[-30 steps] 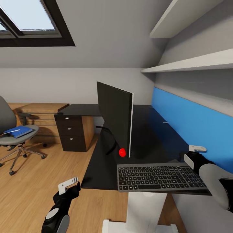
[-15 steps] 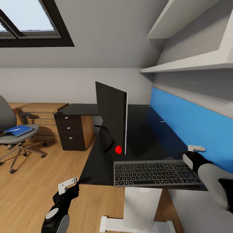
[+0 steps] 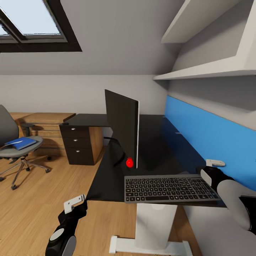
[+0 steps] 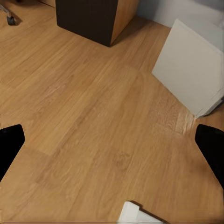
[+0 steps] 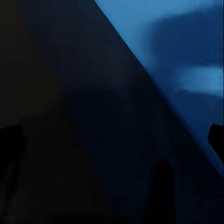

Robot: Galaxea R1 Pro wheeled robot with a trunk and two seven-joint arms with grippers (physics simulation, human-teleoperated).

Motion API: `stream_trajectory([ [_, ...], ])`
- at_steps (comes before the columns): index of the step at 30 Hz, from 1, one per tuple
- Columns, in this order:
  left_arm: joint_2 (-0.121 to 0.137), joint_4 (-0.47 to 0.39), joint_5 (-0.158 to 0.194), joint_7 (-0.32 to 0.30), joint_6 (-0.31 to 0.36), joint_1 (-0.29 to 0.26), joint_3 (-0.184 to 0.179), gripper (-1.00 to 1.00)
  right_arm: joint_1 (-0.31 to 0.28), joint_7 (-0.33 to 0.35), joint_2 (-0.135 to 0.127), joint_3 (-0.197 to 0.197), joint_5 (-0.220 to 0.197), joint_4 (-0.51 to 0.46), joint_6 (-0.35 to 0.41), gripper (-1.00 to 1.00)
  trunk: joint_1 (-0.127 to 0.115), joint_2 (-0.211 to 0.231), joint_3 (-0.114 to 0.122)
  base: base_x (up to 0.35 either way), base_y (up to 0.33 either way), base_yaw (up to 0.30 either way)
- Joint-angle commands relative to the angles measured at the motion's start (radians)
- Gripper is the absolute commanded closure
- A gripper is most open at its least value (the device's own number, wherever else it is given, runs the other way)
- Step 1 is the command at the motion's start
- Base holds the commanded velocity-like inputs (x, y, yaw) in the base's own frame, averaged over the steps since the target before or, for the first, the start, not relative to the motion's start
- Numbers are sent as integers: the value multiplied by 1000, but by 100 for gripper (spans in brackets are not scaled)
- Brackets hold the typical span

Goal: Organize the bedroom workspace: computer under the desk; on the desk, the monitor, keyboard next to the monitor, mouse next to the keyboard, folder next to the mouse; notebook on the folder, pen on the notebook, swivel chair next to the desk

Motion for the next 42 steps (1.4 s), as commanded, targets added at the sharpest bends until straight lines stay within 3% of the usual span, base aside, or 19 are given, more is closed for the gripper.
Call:
stream_trajectory([
  [1,0,-2,13,6,1,0,-2,-100,1,-3,0,-3,-12,1,12,-100,0,0,-1,-250,0,0],
  [18,0,-2,14,6,1,-1,-2,-100,1,-2,15,-3,-12,8,9,-100,0,0,-1,-82,0,0],
  [42,0,-2,16,4,3,-1,-2,-100,1,-3,15,-2,-9,9,9,-100,0,0,-1,-98,24,0],
])
